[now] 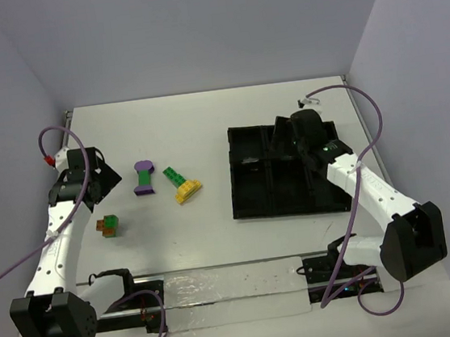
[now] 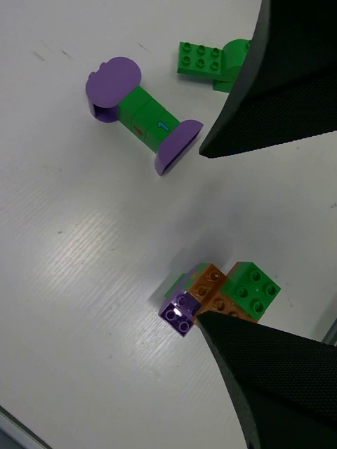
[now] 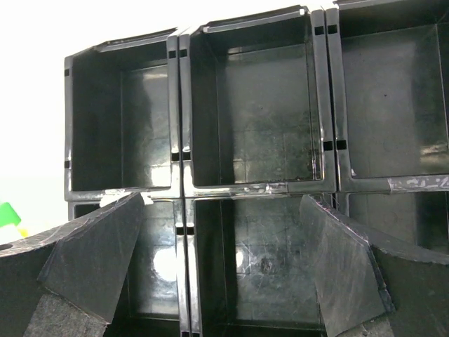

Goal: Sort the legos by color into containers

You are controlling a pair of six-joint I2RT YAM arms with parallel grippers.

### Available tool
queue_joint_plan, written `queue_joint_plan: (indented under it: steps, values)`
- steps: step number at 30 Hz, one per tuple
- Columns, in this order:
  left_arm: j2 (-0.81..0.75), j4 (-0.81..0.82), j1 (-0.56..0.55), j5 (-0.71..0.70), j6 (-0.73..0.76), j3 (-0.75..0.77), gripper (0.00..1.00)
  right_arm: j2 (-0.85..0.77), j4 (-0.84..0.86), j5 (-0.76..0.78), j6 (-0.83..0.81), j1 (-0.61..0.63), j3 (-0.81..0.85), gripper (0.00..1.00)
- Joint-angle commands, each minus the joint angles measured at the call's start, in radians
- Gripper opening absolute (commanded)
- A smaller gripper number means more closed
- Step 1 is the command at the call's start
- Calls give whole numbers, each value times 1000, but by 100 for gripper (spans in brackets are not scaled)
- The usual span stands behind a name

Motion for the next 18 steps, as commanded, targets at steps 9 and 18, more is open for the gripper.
queue_joint_plan:
  steps: [9, 18]
  values:
    - [41, -195, 7, -89, -187, 132, 99, -29, 28, -3, 12, 11, 8, 100]
    - [11, -369, 2, -75, -417, 111, 94, -39, 44, -47, -3, 10, 16, 100]
